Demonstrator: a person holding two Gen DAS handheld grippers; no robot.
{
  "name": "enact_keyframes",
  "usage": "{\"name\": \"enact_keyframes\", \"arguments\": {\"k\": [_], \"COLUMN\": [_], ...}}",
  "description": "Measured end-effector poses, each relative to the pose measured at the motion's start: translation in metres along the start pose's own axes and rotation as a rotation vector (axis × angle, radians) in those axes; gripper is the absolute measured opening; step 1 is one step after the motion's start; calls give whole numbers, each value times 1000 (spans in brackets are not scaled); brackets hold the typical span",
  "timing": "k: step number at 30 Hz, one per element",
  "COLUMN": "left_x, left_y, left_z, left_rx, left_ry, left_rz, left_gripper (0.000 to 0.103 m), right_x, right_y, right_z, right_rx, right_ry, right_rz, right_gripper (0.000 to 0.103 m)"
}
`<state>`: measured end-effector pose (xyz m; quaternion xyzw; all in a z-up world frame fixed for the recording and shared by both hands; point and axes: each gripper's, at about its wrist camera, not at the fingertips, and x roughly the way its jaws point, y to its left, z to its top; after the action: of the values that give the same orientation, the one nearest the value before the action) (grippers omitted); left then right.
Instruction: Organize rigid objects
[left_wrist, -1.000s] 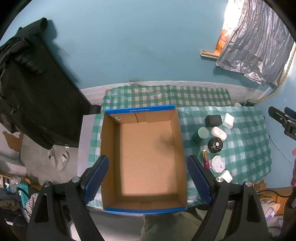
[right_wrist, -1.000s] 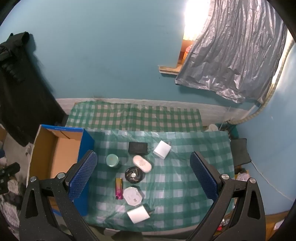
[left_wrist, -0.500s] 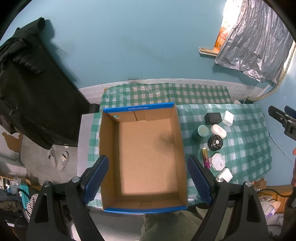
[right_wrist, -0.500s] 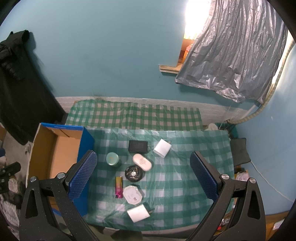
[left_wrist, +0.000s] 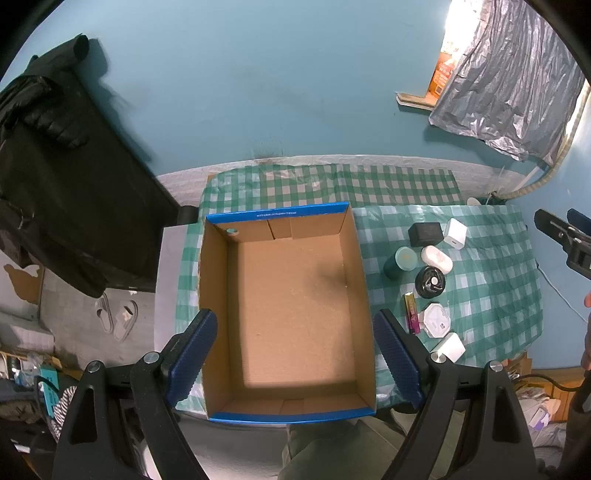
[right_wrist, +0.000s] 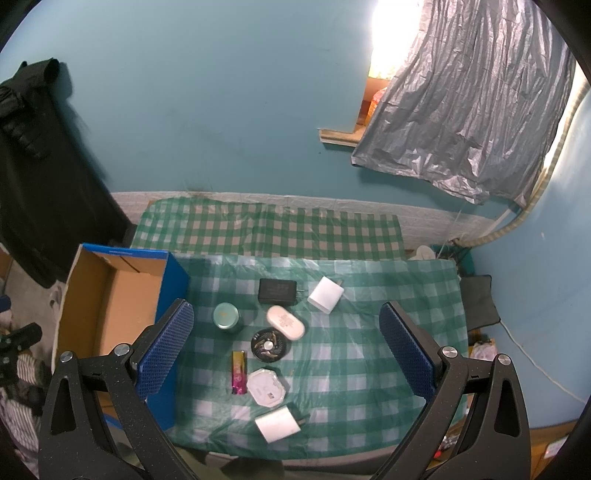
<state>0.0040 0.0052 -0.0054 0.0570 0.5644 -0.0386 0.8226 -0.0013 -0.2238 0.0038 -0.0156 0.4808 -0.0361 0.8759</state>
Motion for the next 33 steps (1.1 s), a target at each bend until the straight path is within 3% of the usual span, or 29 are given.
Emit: {"name": "enact_keyframes", "arguments": {"k": [33], "left_x": [-1], "left_y": [1], "left_z": [-7], "left_rx": [12], "left_ry": [9], "left_rz": [-1], "left_gripper": [87], "right_x": [-1], "right_y": [-2], "right_z": [0], "right_rx": [-2], "right_ry": [4], "right_rz": [-3], "right_gripper": [100]}}
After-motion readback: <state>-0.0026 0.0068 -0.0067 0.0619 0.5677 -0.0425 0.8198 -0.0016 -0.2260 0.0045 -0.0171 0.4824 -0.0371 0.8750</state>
